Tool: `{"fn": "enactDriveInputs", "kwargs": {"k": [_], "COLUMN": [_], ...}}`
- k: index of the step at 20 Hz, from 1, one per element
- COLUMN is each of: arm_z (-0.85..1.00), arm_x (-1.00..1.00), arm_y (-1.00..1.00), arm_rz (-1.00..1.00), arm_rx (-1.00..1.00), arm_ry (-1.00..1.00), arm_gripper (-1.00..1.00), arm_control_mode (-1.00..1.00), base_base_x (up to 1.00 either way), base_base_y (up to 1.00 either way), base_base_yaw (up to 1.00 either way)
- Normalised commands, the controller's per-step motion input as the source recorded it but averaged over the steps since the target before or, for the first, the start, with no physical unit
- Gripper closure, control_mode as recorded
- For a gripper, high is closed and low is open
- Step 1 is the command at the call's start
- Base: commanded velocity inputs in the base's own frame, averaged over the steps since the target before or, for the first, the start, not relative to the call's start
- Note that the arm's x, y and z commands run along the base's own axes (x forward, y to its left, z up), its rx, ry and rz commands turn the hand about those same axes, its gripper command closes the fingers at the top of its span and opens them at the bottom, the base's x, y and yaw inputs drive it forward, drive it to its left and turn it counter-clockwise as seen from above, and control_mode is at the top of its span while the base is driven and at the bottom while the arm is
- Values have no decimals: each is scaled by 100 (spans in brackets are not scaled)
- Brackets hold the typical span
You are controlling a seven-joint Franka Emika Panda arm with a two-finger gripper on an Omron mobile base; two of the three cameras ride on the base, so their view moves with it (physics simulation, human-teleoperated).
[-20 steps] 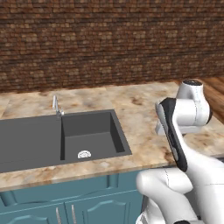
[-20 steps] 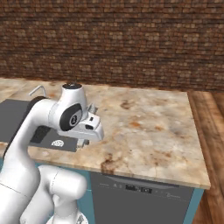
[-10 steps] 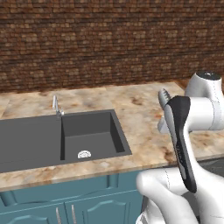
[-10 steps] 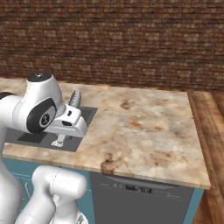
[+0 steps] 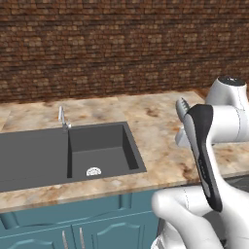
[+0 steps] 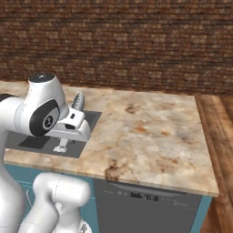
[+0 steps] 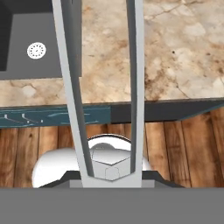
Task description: Pick up the tongs from the counter and place them near the plate next to the oven.
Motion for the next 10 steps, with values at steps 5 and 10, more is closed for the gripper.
{"fn": "enactDriveInputs", "kwargs": {"k": [5,10], "arm_z": [0,0], "arm_x": [-1,0], "arm_y": [0,0], "arm_rz": [0,0], "arm_rx": [0,0], "arm_ry": [0,0], "arm_gripper": [100,100], "arm_control_mode": [100,100], "base_base_x": [-41,-100], "base_base_y": [0,3], "base_base_yaw": [0,0]}}
